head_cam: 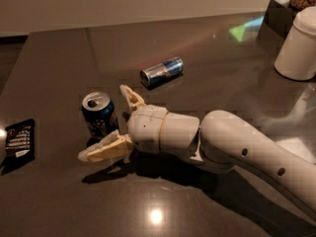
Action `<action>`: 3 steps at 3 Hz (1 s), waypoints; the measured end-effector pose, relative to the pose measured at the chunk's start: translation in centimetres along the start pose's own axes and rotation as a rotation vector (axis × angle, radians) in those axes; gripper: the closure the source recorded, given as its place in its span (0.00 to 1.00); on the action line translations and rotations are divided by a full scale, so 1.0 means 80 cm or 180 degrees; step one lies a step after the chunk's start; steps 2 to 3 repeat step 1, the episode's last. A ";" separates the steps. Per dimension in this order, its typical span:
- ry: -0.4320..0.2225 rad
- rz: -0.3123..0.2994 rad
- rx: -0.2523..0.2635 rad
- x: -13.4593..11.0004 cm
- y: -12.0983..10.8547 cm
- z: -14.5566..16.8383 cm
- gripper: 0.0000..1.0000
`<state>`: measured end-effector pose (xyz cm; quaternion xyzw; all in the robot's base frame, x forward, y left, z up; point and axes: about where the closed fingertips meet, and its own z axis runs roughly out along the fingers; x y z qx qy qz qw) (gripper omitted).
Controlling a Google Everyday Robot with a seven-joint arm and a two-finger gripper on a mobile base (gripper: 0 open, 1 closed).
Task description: Place pepsi can upright
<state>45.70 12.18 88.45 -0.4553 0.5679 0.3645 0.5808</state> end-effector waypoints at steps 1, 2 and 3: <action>0.0000 0.0000 0.0000 0.000 0.000 0.000 0.00; 0.0000 0.0000 0.0000 0.000 0.000 0.000 0.00; 0.0000 0.0000 0.0000 0.000 0.000 0.000 0.00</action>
Offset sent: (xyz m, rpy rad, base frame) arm 0.0000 0.0000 0.0000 0.0000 0.0000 0.0000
